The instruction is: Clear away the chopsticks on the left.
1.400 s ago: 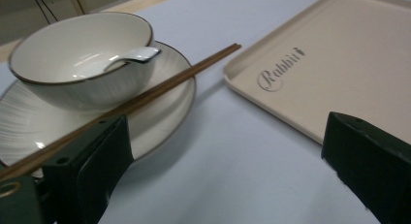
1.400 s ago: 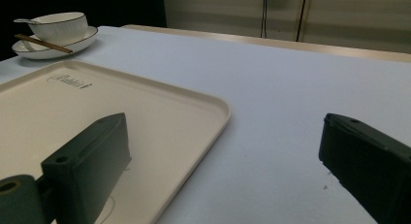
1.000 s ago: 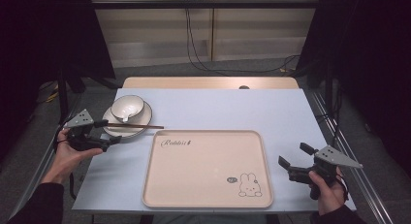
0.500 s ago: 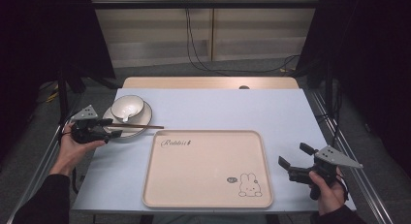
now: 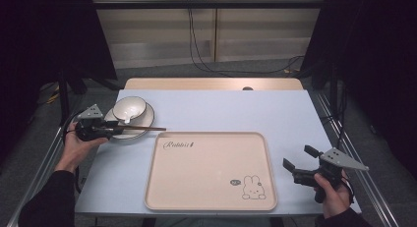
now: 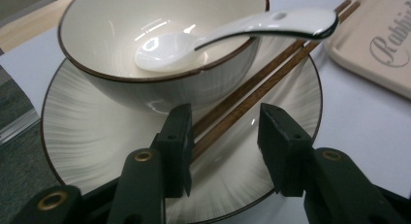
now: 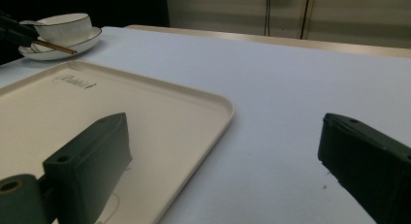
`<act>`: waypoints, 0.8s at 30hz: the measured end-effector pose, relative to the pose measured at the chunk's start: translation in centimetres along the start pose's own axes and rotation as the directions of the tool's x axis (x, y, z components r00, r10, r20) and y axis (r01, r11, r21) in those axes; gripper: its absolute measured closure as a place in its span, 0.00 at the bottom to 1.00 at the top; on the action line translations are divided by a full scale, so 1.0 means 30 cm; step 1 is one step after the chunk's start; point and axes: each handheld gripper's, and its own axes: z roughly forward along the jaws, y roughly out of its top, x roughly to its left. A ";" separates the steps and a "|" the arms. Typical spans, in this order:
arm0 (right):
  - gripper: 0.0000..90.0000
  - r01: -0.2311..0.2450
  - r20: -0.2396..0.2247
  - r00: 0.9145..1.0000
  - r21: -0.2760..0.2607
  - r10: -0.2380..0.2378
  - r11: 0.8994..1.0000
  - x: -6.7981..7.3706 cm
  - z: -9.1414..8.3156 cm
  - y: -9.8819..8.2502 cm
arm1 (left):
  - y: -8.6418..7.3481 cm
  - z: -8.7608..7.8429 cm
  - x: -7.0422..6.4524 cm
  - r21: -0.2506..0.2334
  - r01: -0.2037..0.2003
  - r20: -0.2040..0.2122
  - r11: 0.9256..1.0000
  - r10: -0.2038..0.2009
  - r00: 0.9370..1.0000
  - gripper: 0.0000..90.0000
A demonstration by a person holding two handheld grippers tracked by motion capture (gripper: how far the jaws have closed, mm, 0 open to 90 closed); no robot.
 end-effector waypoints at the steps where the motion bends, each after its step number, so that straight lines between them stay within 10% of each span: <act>1: 0.05 -0.001 0.000 1.000 0.000 0.001 1.000 0.000 0.000 0.000 | -0.001 0.005 -0.004 0.011 -0.007 0.006 1.000 0.007 1.000 0.62; 24: 0.05 -0.017 0.005 1.000 0.021 0.017 1.000 -0.006 0.003 -0.005 | 0.029 0.032 -0.039 0.101 -0.084 0.069 0.991 0.077 0.995 0.83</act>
